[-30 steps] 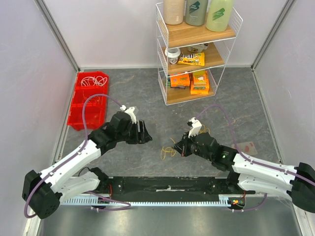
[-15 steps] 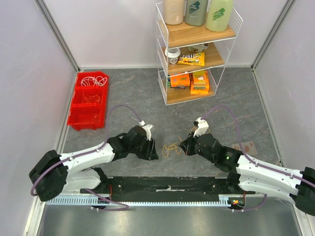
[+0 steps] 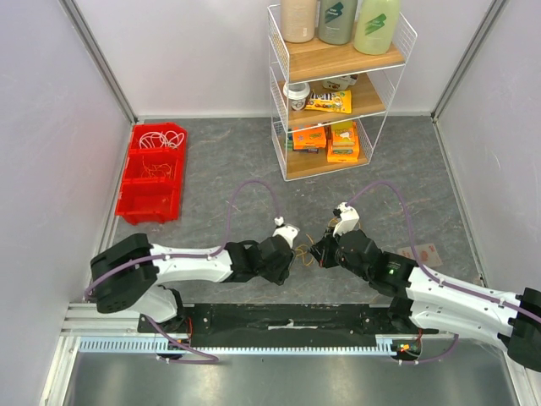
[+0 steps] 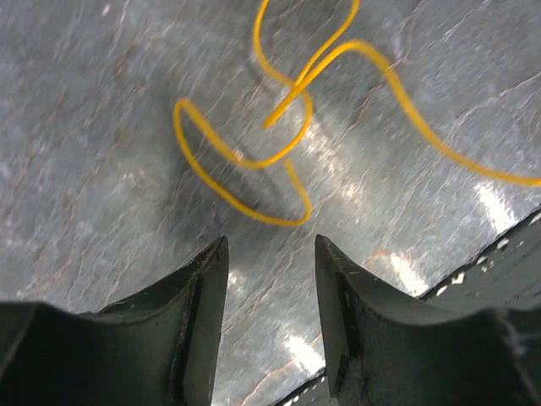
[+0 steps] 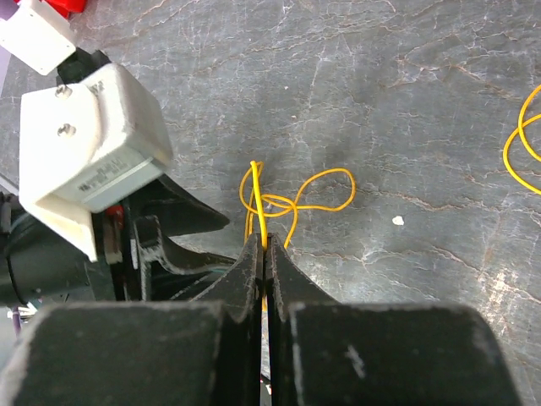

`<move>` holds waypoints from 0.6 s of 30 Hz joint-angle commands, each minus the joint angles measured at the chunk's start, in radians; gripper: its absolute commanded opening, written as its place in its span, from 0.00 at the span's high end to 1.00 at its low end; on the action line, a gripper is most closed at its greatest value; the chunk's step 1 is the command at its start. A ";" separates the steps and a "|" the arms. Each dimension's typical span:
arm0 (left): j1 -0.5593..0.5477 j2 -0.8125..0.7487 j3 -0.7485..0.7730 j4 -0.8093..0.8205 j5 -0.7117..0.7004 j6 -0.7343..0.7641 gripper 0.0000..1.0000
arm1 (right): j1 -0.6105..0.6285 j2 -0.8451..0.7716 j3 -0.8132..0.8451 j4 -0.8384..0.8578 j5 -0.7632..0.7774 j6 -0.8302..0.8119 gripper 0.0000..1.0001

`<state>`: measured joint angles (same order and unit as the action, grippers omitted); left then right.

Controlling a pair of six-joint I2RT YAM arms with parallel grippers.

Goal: Untangle the cables

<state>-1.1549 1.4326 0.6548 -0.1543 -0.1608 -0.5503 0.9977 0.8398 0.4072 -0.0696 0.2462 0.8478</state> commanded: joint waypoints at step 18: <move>-0.045 0.120 0.158 -0.092 -0.229 0.029 0.97 | 0.001 -0.091 0.080 -0.172 0.172 0.017 1.00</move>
<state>-1.1931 1.6184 0.8154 -0.1677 -0.3038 -0.5087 0.9977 0.7868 0.4099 -0.1230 0.2779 0.8478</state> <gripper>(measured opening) 0.097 0.010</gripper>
